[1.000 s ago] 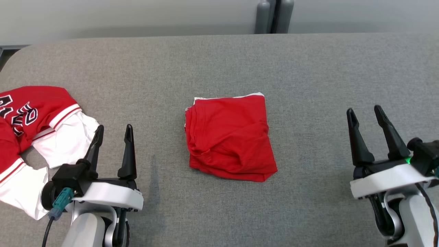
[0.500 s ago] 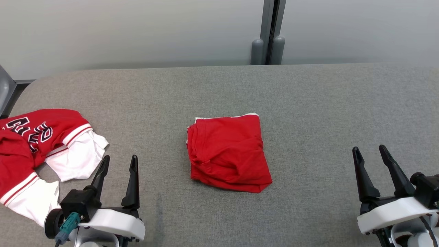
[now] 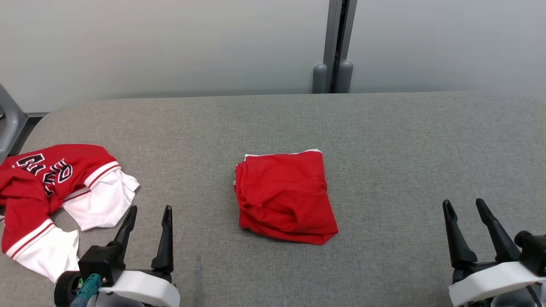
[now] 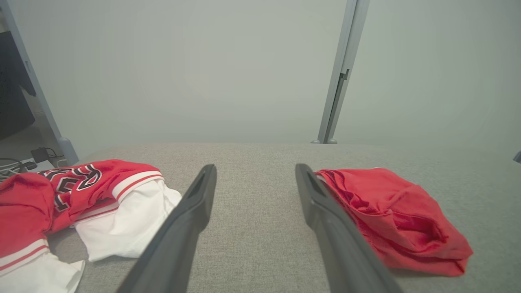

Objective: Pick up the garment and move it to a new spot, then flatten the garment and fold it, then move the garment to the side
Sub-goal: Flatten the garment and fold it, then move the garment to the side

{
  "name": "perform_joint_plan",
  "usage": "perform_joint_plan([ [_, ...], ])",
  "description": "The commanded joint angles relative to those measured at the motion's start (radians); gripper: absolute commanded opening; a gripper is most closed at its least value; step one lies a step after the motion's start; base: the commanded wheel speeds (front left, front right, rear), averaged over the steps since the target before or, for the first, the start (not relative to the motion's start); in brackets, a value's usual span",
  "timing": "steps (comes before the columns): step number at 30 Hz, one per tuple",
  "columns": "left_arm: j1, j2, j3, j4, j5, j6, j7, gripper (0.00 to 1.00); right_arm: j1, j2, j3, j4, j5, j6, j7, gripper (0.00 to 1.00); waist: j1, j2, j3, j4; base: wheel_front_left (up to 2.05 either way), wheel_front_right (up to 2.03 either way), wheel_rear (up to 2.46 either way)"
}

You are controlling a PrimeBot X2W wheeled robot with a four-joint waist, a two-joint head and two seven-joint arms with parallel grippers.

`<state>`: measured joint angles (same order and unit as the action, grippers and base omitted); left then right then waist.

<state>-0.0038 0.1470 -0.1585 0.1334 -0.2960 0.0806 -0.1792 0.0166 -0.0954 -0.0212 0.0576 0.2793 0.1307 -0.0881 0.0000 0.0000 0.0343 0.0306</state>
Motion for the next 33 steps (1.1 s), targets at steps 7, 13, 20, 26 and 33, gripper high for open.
perform_joint_plan([
  [7,-0.004,0.014,0.001,-0.002,0.001,0.009,-0.001,1.00,0.011,0.007,-0.011,-0.010,-0.011,0.000,0.010,1.00,0.0000,0.0000,0.005,0.004,0.00,0.00,0.00],
  [13,-0.012,0.017,-0.004,0.003,-0.004,0.010,-0.003,1.00,0.009,0.009,-0.016,-0.010,-0.015,0.000,0.013,1.00,0.0000,0.0000,0.009,0.005,0.00,0.00,0.00],
  [20,-0.030,0.017,-0.011,0.004,-0.007,0.010,-0.005,1.00,0.004,0.005,-0.027,-0.020,-0.024,0.000,0.019,1.00,0.0000,0.0000,0.024,0.015,0.00,0.00,0.00],
  [26,-0.075,0.011,-0.023,0.006,-0.011,-0.001,-0.016,1.00,-0.047,-0.012,-0.007,-0.033,-0.029,0.000,0.045,1.00,0.0000,0.0000,0.081,0.041,0.00,0.00,0.00],
  [33,-0.152,-0.008,-0.041,0.020,-0.007,-0.021,-0.042,1.00,-0.159,-0.026,0.087,0.030,-0.013,0.000,0.067,1.00,0.0000,0.0000,0.175,0.083,0.00,0.00,0.00],
])
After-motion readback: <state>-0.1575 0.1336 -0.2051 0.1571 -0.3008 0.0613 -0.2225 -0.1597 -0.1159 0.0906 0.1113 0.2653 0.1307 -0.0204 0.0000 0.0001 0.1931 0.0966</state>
